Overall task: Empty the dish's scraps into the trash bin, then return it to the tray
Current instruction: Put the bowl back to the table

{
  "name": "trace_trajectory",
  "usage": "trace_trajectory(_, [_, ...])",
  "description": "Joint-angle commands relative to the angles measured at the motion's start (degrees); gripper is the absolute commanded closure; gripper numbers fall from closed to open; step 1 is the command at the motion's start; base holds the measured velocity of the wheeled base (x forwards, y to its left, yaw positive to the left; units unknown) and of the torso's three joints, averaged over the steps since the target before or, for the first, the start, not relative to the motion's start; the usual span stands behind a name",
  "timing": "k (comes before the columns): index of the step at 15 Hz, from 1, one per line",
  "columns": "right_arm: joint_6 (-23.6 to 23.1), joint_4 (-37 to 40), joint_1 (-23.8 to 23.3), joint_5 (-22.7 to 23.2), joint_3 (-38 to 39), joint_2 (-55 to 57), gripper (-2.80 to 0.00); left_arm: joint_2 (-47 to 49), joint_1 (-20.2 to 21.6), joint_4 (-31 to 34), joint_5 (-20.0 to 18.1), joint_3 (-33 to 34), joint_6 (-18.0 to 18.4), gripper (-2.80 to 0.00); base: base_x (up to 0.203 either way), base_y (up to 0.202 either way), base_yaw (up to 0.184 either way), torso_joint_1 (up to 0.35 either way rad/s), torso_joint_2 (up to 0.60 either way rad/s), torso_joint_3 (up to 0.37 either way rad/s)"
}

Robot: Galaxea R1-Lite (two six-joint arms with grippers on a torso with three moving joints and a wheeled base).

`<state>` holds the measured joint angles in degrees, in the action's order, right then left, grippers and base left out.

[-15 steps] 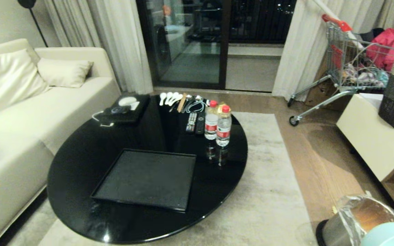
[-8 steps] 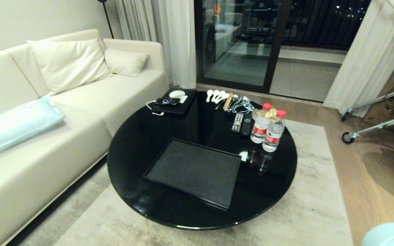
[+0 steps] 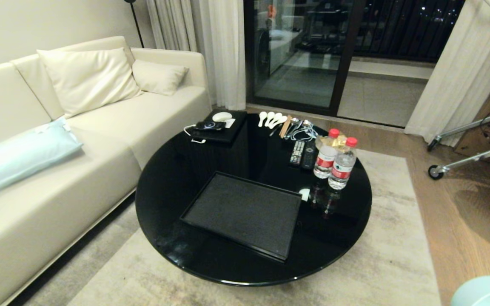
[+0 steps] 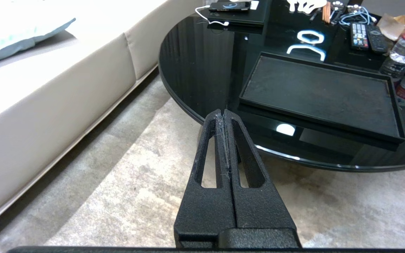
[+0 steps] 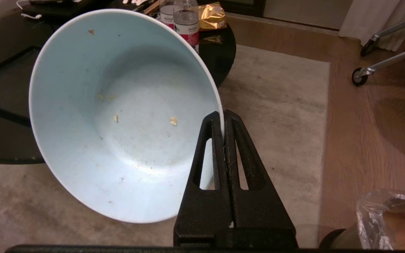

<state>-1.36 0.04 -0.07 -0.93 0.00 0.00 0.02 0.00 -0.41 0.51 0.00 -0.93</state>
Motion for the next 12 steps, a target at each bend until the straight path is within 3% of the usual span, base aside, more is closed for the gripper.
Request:
trace_trajectory(1, [-1.44,0.03,-0.02,0.28,0.00,0.00,0.00,-0.02,0.00,-0.03,0.02,0.00,-0.04,0.00,0.000,0.000,0.000,0.000,0.00,0.000])
trace_trajectory(6, [-3.63,0.38,-0.01,1.19,-0.81,0.00,0.00,-0.02,0.00,-0.03,0.02,0.00,-0.04,0.00,0.000,0.000,0.000,0.000,0.00,0.000])
trace_trajectory(9, [-5.45,1.89,-0.01,6.22,-6.37,3.60,0.00,-0.02,0.00,-0.03,0.02,0.00,-0.04,0.00,0.000,0.000,0.000,0.000,0.00,0.000])
trace_trajectory(12, [-5.58,2.91,0.09,7.86,-13.26,13.59,0.00,-0.02,0.00,-0.03,0.02,0.00,-0.04,0.00,0.000,0.000,0.000,0.000,0.00,0.000])
